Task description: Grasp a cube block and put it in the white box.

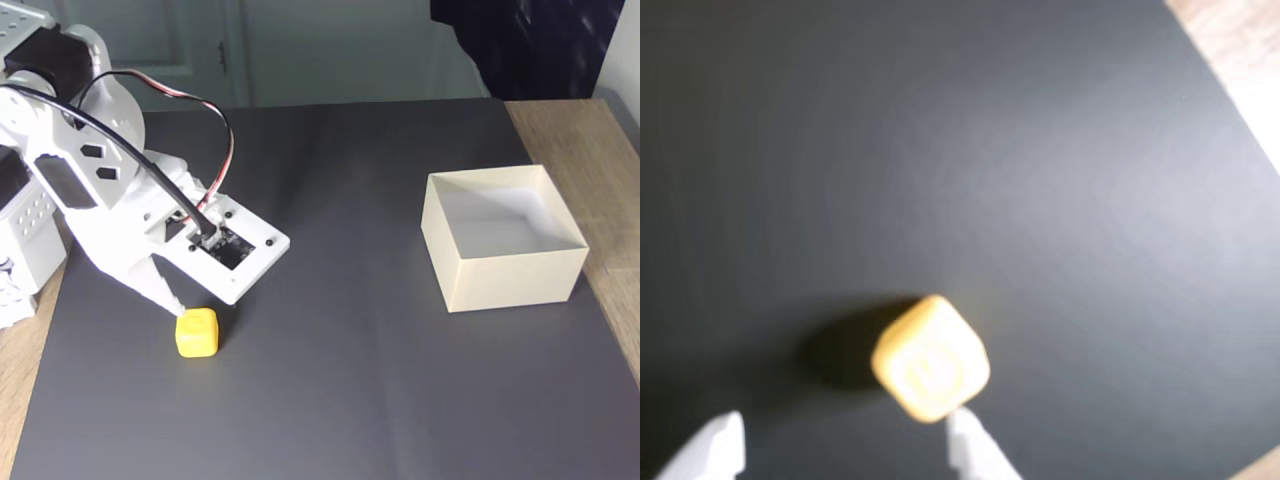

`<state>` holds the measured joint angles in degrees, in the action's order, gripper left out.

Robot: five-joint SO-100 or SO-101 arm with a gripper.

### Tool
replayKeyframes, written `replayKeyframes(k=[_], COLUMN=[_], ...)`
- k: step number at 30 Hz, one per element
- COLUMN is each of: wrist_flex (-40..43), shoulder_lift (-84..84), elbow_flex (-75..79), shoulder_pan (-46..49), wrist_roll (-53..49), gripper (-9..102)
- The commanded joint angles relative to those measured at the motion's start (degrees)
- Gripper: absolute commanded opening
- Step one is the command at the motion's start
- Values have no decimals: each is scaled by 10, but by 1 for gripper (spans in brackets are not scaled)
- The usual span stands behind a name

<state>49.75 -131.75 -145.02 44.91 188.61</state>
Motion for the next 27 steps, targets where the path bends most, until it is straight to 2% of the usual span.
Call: replayKeyframes(k=[1,10,17,27], wrist_flex=[-14,-18,-44,-58], shoulder_lift=[4,6,11,27], elbow_flex=[3,-30,-47,-53], shoulder_pan=[10,25,38,53], wrist_roll=[2,-2,-9,-5], gripper=[26,24,30,29])
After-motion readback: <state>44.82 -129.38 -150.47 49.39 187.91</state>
